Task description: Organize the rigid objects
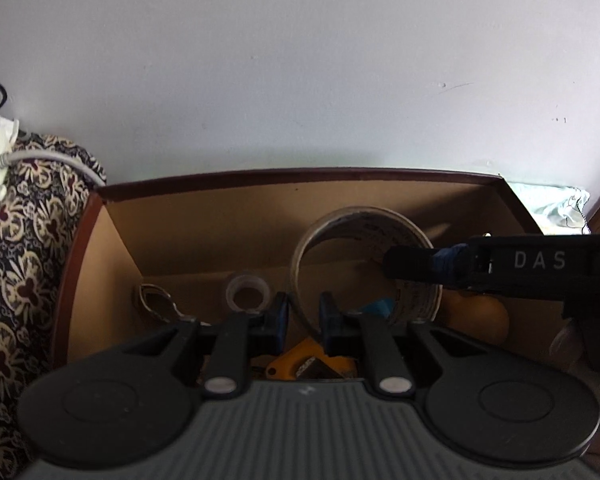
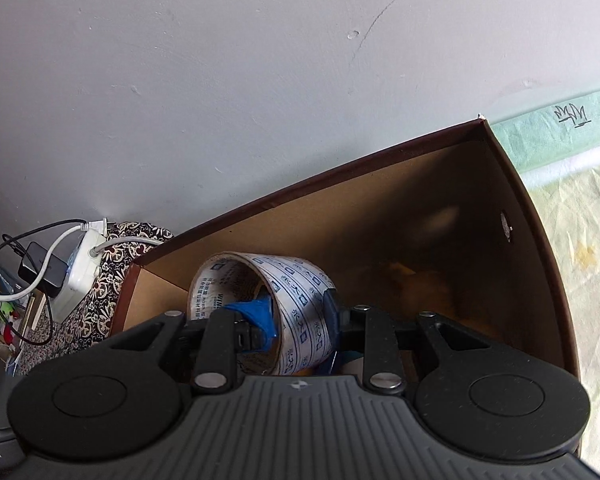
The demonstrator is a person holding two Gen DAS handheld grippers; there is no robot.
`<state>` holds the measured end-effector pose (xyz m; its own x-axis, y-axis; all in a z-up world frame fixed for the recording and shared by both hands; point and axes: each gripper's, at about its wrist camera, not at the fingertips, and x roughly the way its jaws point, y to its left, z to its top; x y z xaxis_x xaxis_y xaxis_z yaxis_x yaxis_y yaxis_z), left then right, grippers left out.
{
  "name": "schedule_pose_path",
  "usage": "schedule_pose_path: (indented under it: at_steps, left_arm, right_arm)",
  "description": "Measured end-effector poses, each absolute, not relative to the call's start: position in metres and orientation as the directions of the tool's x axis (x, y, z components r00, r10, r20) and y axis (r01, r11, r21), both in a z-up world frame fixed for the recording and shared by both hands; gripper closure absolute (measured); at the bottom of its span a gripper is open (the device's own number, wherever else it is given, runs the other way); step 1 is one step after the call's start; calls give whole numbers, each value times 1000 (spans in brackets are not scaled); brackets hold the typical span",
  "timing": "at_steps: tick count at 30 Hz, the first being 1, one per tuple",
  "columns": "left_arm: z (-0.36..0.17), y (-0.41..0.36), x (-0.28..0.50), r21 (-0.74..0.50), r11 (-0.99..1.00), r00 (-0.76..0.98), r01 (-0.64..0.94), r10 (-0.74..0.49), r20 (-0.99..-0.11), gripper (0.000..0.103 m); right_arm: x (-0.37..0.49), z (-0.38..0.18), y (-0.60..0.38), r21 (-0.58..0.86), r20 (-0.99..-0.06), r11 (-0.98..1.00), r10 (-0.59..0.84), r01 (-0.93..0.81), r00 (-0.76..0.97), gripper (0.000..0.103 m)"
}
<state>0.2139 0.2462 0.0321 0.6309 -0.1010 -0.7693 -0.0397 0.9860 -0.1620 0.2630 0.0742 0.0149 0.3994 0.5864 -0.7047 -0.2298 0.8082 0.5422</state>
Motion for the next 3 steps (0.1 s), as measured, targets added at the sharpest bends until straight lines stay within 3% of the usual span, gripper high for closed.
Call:
schedule_pose_path:
  at_steps: [3]
  left_arm:
    - [29, 252, 218, -195, 980, 614, -47, -126, -780, 90]
  right_arm:
    - [266, 10, 74, 555, -705, 807, 586, -204, 400, 93]
